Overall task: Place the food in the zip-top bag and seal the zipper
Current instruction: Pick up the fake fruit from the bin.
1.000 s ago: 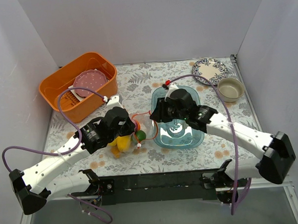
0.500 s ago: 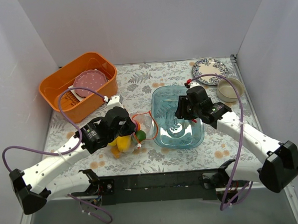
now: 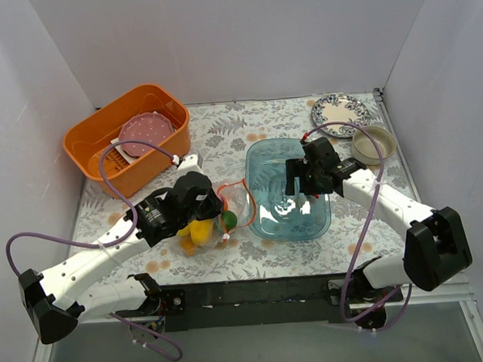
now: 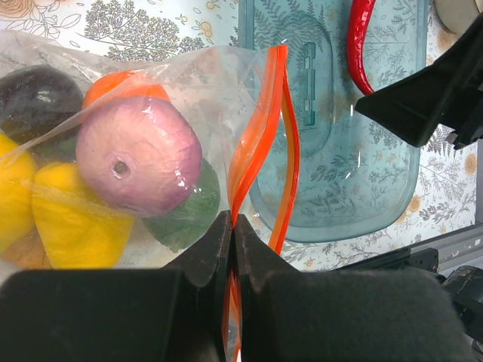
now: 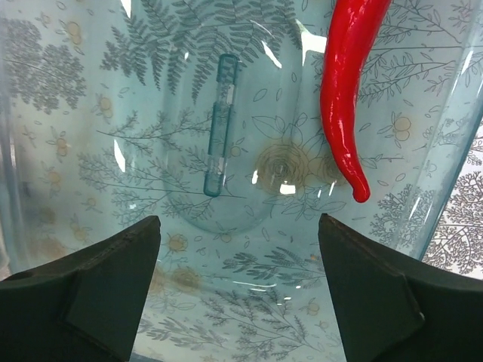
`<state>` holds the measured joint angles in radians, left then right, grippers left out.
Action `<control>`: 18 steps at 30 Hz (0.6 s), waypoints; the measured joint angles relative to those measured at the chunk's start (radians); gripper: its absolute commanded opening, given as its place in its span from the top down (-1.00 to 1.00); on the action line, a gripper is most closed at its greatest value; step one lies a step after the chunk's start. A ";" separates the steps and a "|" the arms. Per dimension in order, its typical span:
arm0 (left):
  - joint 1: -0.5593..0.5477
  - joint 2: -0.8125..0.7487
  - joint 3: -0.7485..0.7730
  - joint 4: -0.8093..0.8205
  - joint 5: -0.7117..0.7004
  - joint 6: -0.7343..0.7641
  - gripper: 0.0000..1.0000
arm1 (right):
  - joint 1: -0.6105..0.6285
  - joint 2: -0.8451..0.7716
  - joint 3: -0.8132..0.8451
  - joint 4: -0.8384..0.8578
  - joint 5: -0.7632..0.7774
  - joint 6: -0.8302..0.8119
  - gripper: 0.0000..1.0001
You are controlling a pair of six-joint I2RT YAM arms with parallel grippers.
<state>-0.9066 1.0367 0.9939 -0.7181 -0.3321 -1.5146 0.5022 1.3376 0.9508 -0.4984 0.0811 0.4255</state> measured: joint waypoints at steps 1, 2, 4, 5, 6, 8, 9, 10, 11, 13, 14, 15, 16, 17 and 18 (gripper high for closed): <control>0.000 0.001 0.000 0.001 0.001 0.000 1.00 | -0.006 0.012 0.000 0.000 -0.007 -0.008 -0.91; 0.000 0.002 0.000 0.002 0.001 0.000 1.00 | -0.011 0.023 0.000 0.000 -0.013 -0.014 -0.91; 0.000 0.002 0.000 0.002 0.001 0.000 1.00 | -0.019 0.043 0.002 0.001 -0.023 -0.031 -0.89; 0.000 0.002 0.000 0.002 0.001 0.000 1.00 | -0.024 0.053 0.003 0.002 -0.027 -0.037 -0.89; 0.000 0.002 0.000 0.002 0.001 0.000 1.00 | -0.028 0.063 0.003 0.003 -0.031 -0.043 -0.89; 0.000 0.001 0.000 0.002 0.001 0.001 1.00 | -0.036 0.083 0.005 0.004 -0.037 -0.062 -0.86; 0.000 0.001 0.000 0.002 0.001 0.000 1.00 | -0.039 0.092 0.007 0.004 -0.040 -0.069 -0.85; 0.000 0.001 0.000 0.002 0.001 0.001 1.00 | -0.042 0.101 0.010 0.006 -0.043 -0.077 -0.85; 0.000 0.001 0.000 0.002 0.001 0.001 1.00 | -0.044 0.110 0.013 0.007 -0.047 -0.089 -0.83; 0.000 0.000 0.000 0.001 0.001 0.001 1.00 | -0.046 0.130 0.024 0.008 -0.051 -0.105 -0.79; 0.000 0.000 0.000 0.001 0.001 0.001 1.00 | -0.048 0.142 0.029 0.008 -0.051 -0.114 -0.78; 0.000 -0.001 0.000 0.000 0.000 0.001 1.00 | -0.050 0.154 0.036 0.009 -0.048 -0.120 -0.77; 0.000 -0.003 0.000 -0.001 0.000 0.000 1.00 | -0.050 0.161 0.040 0.010 -0.044 -0.124 -0.73; 0.000 -0.008 0.000 -0.002 0.000 -0.002 1.00 | -0.051 0.171 0.044 0.011 -0.037 -0.127 -0.70; 0.000 -0.014 0.000 -0.003 0.000 -0.004 1.00 | -0.053 0.178 0.047 0.012 -0.032 -0.129 -0.68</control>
<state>-0.9066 1.0229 0.9936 -0.7212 -0.3321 -1.5188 0.4496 1.5158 0.9977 -0.4866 0.0494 0.2966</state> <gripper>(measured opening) 0.018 0.878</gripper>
